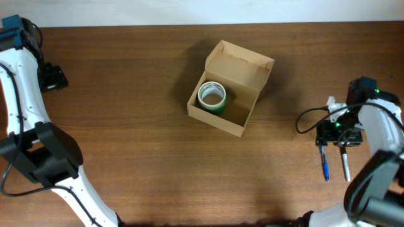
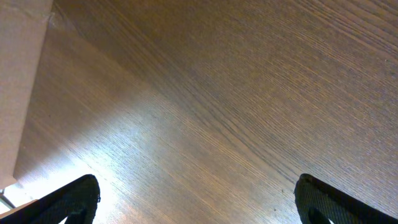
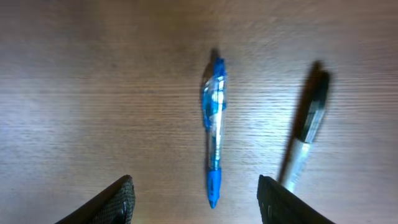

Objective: Pack container
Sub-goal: 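Grasp the blue pen with the right gripper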

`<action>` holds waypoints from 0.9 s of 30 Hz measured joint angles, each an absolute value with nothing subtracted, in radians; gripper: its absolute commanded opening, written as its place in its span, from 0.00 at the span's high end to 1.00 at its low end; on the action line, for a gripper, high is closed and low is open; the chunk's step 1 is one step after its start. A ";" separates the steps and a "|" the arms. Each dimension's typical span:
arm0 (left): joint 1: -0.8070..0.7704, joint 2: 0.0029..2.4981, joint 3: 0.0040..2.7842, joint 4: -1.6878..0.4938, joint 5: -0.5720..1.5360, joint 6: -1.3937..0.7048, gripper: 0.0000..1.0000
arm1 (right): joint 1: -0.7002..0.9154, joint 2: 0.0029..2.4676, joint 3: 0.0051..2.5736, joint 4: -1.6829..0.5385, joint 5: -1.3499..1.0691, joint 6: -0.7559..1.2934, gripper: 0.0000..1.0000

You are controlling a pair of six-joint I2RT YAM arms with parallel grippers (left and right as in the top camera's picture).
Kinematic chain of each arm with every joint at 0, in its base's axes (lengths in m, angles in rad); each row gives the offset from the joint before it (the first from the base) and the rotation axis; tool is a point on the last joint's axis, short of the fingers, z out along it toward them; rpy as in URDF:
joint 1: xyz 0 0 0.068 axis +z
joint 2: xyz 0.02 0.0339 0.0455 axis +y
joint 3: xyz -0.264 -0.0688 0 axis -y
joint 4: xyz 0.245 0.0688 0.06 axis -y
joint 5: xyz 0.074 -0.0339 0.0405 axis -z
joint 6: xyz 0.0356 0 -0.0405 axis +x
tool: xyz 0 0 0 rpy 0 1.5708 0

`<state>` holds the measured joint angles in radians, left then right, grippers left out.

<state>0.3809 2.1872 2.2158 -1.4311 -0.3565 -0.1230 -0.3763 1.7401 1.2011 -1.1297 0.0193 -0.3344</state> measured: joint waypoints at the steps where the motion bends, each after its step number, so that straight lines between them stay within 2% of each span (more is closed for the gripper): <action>1: 0.381 2.187 2.216 -1.431 -0.356 -0.123 0.00 | -0.376 1.762 1.200 -1.134 0.018 -0.337 0.36; 9: 0.381 2.187 2.216 -1.431 -0.356 -0.123 0.00 | -0.376 1.948 1.192 -1.166 0.017 -0.340 0.36; 16: 0.381 2.187 2.216 -1.431 -0.356 -0.123 0.00 | -0.376 1.970 1.193 -1.158 0.036 -0.339 0.36; 18: 0.381 2.187 2.216 -1.431 -0.356 -0.123 0.00 | -0.378 1.970 1.193 -1.152 0.042 -0.339 0.41; 27: 0.381 2.187 2.216 -1.431 -0.356 -0.123 0.00 | -0.425 1.963 1.193 -1.093 0.065 -0.315 0.47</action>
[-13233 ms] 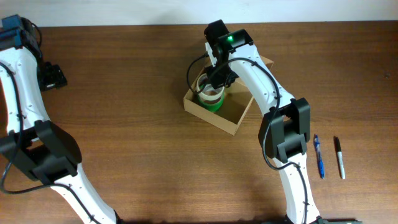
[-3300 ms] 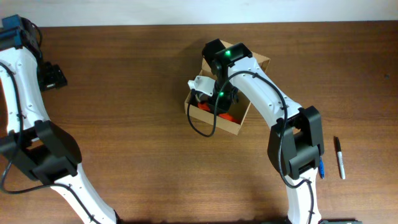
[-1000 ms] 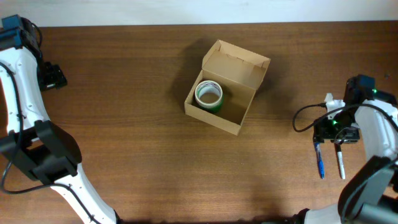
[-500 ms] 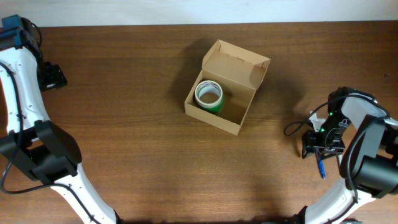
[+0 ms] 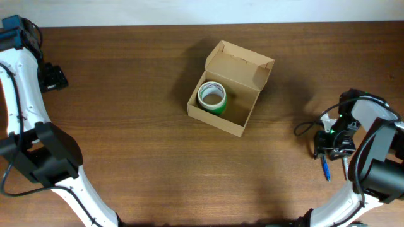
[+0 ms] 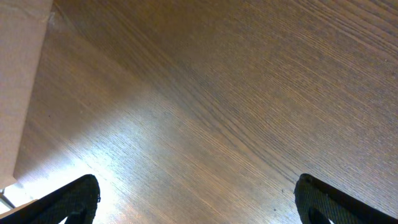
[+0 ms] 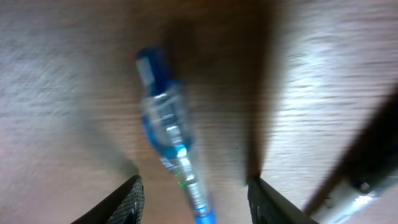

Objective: Pack container
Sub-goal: 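Grasp the blue pen with the right gripper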

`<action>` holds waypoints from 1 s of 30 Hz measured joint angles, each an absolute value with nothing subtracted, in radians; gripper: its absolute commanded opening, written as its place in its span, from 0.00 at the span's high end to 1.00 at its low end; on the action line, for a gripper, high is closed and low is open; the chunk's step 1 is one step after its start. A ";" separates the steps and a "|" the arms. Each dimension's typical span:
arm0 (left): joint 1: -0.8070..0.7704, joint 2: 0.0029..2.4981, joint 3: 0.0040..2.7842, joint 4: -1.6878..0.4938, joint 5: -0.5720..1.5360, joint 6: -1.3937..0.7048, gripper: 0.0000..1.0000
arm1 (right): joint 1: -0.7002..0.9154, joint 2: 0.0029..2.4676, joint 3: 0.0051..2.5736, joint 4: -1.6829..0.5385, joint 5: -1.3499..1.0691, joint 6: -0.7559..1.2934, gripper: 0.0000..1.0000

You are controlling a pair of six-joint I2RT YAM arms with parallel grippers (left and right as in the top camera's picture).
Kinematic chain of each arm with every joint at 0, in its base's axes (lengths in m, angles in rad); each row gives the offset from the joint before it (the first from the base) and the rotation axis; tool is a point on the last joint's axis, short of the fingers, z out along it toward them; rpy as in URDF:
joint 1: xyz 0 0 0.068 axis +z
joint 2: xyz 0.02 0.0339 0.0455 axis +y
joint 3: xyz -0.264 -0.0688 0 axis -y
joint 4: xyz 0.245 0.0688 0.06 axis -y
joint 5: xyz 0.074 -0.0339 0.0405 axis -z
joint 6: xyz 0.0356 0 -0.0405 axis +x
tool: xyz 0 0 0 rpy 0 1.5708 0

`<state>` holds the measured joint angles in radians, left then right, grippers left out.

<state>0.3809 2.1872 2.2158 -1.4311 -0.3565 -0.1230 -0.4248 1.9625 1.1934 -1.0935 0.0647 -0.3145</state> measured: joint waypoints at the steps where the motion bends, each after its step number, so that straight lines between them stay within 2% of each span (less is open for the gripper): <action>1: 0.381 2.187 2.216 -1.431 -0.356 -0.123 0.00 | -0.430 1.960 1.194 -1.082 0.069 -0.315 0.50; 9: 0.381 2.187 2.216 -1.431 -0.356 -0.123 0.00 | -0.440 1.950 1.195 -1.026 0.080 -0.329 0.56; 15: 0.381 2.187 2.216 -1.431 -0.356 -0.123 0.00 | -0.440 1.949 1.197 -1.023 0.078 -0.341 0.67; 18: 0.381 2.187 2.216 -1.431 -0.356 -0.123 0.00 | -0.440 1.949 1.197 -1.021 0.078 -0.343 0.78; 21: 0.381 2.187 2.216 -1.431 -0.356 -0.123 0.00 | -0.440 1.949 1.198 -1.020 0.081 -0.341 0.82; 25: 0.381 2.187 2.216 -1.431 -0.356 -0.123 0.00 | -0.440 1.949 1.198 -1.018 0.086 -0.344 0.96; 30: 0.381 2.187 2.216 -1.431 -0.356 -0.123 0.00 | -0.440 1.948 1.198 -1.018 0.088 -0.340 0.96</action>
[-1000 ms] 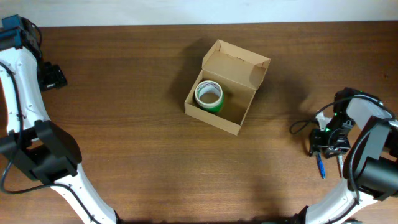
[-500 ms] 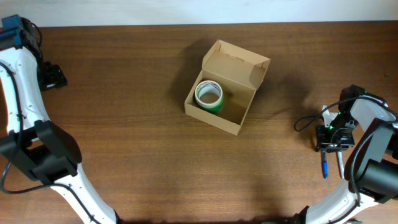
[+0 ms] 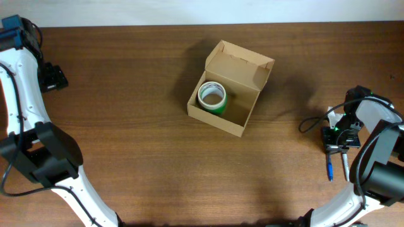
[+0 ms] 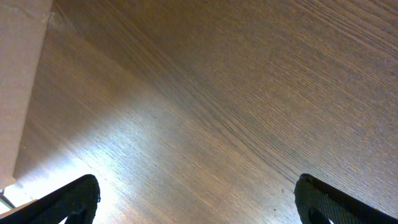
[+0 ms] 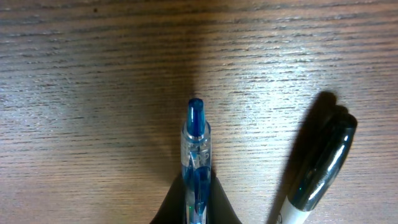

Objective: Pack container
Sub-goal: 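Grasp the blue pen with the right gripper, then carry the blue pen with the right gripper and lower it into the box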

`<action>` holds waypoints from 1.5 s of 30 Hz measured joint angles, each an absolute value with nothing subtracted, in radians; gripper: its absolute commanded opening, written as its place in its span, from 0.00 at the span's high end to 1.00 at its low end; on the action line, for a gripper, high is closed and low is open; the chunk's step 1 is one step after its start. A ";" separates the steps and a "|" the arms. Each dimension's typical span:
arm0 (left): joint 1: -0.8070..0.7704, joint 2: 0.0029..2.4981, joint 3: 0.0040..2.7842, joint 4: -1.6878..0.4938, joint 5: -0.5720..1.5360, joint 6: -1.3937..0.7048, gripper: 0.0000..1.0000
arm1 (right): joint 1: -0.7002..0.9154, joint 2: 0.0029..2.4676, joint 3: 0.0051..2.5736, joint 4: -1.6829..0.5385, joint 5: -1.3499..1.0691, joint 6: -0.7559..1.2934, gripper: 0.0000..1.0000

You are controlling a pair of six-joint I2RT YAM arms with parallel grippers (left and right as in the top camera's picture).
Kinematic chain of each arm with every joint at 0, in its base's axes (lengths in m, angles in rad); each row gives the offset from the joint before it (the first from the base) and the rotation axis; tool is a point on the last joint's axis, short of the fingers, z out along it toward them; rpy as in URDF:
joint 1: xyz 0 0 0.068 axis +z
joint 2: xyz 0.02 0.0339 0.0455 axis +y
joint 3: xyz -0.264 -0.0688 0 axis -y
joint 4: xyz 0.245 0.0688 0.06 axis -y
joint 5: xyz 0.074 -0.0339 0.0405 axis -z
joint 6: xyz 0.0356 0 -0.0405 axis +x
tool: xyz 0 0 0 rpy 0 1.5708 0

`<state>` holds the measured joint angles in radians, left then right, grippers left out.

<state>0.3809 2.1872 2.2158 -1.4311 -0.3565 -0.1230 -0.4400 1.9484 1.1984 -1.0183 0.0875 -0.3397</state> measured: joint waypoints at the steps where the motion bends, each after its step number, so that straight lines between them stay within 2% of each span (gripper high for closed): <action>1: 0.381 2.187 2.216 -1.431 -0.356 -0.123 0.00 | -0.440 1.948 1.198 -1.018 0.088 -0.339 0.96; 7: 0.381 2.187 2.216 -1.431 -0.356 -0.123 0.00 | -0.440 1.952 1.212 -1.025 0.065 -0.322 0.96; 12: 0.381 2.187 2.216 -1.431 -0.356 -0.123 0.00 | -0.443 1.975 1.332 -1.130 -0.049 -0.312 0.96; 22: 0.381 2.187 2.216 -1.431 -0.356 -0.123 0.00 | -0.385 1.976 1.936 -1.447 -0.151 -0.199 0.96; 30: 0.381 2.187 2.216 -1.431 -0.356 -0.123 0.00 | -0.112 1.975 2.364 -1.532 -0.162 -0.237 0.96; 38: 0.381 2.187 2.216 -1.431 -0.356 -0.123 0.00 | 0.232 1.983 2.397 -1.552 -0.167 -0.467 0.96; 45: 0.381 2.187 2.216 -1.431 -0.356 -0.123 0.00 | 0.412 2.054 2.389 -1.554 -0.126 -0.614 0.96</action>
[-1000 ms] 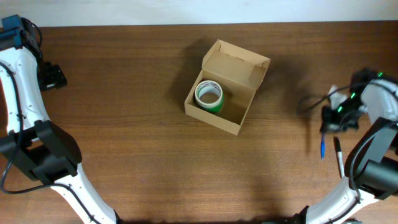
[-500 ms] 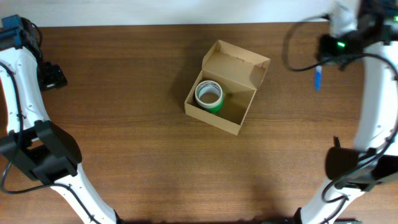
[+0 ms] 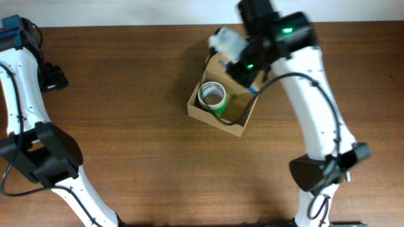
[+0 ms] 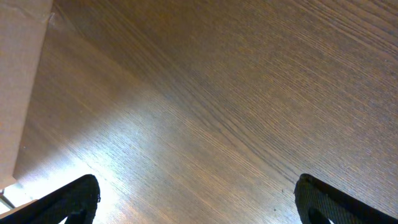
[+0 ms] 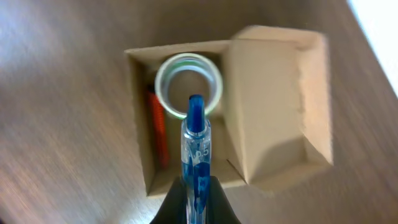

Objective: Pack container
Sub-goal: 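Carry the blue pen with the right gripper and lower it into the box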

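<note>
An open cardboard box stands mid-table with a green tape roll inside. My right gripper hangs above the box, shut on a blue pen. In the right wrist view the pen points out over the tape roll. An orange item lies along the box's wall. The pen's end shows over the box's right part. My left gripper is at the far left, open, its fingertips wide apart over bare wood.
The box's lid flap stands open on the far side, under the right arm. A pale surface borders the table beside the left gripper. The right arm's base sits at the front right.
My right gripper, shut on the blue pen down on the table at the far right, now holds it above the open box. The left arm has not moved.
My right gripper was open above the blue pen and a black marker on the table at the right. Then it was low around the pen, then shut on it. Now it holds the pen over the box, away from the marker. The left arm stayed still.
</note>
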`<action>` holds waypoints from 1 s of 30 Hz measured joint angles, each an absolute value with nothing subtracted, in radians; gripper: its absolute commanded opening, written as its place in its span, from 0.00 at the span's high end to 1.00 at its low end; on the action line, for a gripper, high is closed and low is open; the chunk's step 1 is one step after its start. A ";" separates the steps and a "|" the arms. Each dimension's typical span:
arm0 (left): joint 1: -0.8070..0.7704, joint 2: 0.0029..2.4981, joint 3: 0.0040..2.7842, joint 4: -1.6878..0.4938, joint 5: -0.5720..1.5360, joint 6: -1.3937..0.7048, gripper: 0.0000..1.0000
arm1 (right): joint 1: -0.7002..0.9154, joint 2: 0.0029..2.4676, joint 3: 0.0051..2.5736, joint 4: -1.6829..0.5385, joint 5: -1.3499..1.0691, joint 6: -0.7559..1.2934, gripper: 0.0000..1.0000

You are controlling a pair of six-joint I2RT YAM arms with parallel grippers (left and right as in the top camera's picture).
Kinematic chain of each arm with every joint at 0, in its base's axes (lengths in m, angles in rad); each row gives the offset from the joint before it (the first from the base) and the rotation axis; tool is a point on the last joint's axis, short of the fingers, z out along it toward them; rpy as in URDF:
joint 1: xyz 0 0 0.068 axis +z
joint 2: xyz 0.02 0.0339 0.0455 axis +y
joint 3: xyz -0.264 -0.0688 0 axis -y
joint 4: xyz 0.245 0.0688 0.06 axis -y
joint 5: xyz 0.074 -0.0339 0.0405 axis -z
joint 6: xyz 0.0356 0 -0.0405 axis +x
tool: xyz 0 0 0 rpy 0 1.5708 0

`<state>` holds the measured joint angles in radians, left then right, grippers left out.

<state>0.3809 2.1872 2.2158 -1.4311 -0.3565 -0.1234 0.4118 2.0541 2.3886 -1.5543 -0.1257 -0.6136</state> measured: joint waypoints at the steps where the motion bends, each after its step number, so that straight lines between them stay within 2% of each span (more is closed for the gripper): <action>1: 0.381 2.187 2.216 -1.431 -0.356 -0.123 0.00 | 0.427 2.075 2.388 -1.557 -0.120 -0.627 0.96; 15: 0.381 2.187 2.216 -1.431 -0.356 -0.123 0.00 | 0.487 2.321 2.379 -1.564 -0.121 -0.662 0.96; 30: 0.381 2.187 2.216 -1.431 -0.356 -0.123 0.00 | 0.493 2.358 2.215 -1.523 -0.183 -0.662 0.96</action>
<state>0.3809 2.1872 2.2158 -1.4311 -0.3565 -0.1234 0.4927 2.3581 2.2147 -1.5227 -0.1833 -0.6617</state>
